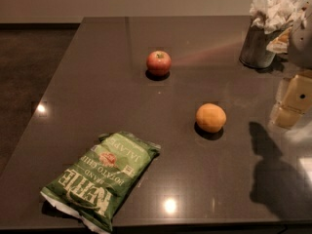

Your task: Move apple near green jalapeno chip bag

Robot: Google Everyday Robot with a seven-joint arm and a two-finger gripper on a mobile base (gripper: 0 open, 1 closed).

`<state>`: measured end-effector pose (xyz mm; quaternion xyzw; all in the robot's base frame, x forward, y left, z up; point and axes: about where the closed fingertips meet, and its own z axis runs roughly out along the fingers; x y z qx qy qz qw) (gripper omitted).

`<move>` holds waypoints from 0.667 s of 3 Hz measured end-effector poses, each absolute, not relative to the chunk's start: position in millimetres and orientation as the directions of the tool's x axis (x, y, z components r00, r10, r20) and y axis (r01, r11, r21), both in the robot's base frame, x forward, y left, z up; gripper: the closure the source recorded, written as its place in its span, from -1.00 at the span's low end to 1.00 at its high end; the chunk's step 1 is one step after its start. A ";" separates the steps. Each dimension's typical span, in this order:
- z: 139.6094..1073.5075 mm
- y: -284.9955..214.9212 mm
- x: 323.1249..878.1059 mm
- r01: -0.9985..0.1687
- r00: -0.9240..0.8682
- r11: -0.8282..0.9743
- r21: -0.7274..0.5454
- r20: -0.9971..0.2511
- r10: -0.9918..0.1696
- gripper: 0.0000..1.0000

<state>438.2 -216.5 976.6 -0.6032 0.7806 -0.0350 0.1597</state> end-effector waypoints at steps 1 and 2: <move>976.7 -216.5 438.2 -0.931 -0.221 0.270 -0.247 -0.207 -0.953 -1.00; 982.5 -208.3 465.0 -0.923 -0.228 0.291 -0.250 -0.254 -0.940 -1.00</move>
Offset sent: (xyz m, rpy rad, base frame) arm 0.0777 0.0220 0.0141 0.1330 -0.0279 -0.0337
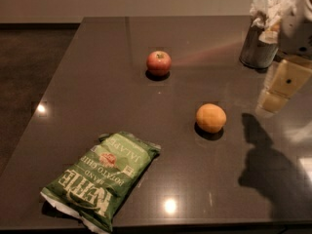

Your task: Move apple near green jalapeno chip bag

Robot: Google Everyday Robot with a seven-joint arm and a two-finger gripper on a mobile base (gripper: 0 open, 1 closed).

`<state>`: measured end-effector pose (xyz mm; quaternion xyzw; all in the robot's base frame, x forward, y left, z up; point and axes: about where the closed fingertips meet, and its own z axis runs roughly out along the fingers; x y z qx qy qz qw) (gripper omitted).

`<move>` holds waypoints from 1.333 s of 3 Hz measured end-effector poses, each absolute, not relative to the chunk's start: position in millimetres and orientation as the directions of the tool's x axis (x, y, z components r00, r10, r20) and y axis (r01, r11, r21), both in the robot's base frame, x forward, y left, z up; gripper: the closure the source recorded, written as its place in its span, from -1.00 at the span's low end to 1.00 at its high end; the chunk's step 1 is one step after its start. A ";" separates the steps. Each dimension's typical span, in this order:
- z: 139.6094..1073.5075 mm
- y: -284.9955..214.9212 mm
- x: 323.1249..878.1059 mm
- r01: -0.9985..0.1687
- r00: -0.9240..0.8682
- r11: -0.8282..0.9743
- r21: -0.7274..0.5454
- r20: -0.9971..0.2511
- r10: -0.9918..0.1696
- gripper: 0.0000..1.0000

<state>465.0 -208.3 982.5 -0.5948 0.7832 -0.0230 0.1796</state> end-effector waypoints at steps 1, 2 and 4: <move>988.2 -187.4 516.5 -0.917 -0.225 0.317 -0.243 -0.344 -0.912 -1.00; 982.8 -160.2 574.0 -0.909 -0.237 0.349 -0.230 -0.405 -0.883 -1.00; 930.4 -100.5 669.9 -0.883 -0.331 0.445 -0.152 -0.470 -0.818 -1.00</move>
Offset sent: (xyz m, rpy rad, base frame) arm 0.1841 0.0831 -0.0086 0.2380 -0.0347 -0.0537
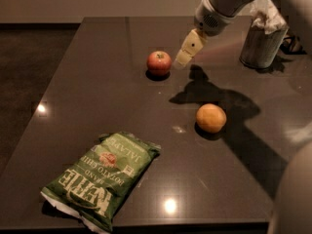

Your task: Move apple near green jalapeno chip bag

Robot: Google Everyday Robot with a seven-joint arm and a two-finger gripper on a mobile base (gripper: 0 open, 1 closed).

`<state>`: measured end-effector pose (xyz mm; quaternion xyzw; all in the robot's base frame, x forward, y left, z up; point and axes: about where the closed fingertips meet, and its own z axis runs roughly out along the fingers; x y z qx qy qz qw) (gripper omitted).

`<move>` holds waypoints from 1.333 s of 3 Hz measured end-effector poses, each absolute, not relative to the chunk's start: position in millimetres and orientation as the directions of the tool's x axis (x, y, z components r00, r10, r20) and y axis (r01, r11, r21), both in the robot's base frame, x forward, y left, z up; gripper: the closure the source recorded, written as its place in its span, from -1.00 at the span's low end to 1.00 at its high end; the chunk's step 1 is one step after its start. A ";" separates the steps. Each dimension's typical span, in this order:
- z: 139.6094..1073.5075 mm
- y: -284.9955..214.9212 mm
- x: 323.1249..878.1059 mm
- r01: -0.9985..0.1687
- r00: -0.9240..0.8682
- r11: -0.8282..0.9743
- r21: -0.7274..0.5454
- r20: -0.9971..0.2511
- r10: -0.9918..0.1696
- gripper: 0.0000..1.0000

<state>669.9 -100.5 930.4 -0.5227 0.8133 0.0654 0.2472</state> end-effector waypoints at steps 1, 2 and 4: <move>912.6 -80.7 693.6 -0.874 -0.355 0.469 -0.130 -0.488 -0.798 -1.00; 894.9 -59.4 707.7 -0.879 -0.367 0.469 -0.085 -0.507 -0.780 -1.00; 868.2 -19.6 707.9 -0.911 -0.339 0.410 -0.038 -0.497 -0.799 -1.00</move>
Offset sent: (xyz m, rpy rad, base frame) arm 0.0551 0.0631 -0.0501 0.1140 0.0741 -0.0195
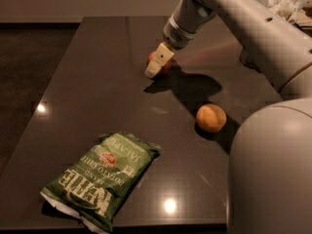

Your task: Move apple near green jalapeno chip bag

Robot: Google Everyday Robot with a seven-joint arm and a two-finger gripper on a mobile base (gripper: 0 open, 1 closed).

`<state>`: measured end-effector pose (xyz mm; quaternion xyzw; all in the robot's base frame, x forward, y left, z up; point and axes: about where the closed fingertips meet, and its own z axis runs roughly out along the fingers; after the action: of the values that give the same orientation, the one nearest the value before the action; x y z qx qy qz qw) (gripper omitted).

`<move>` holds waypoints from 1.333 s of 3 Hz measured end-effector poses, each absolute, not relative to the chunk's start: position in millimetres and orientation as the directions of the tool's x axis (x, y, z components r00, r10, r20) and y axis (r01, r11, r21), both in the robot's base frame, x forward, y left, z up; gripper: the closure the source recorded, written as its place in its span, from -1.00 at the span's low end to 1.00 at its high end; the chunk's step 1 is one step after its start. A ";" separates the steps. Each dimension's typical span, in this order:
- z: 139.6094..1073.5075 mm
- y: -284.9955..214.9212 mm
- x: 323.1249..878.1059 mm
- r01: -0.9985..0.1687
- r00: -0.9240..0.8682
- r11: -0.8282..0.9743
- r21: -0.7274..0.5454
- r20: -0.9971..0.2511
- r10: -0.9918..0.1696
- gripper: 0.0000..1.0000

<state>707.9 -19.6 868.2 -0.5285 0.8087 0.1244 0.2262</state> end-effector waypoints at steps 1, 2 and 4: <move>859.3 -13.8 705.4 -0.919 -0.332 0.393 -0.031 -0.479 -0.813 -0.65; 859.5 -16.1 700.3 -0.928 -0.315 0.372 -0.029 -0.474 -0.822 -0.17; 889.6 -16.9 666.3 -0.963 -0.187 0.261 -0.073 -0.516 -0.836 0.74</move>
Offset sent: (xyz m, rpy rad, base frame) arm -0.0149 -0.0045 -0.0014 -0.0255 0.0149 0.0638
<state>666.3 -16.9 889.6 -0.5928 0.7585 0.1350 0.2345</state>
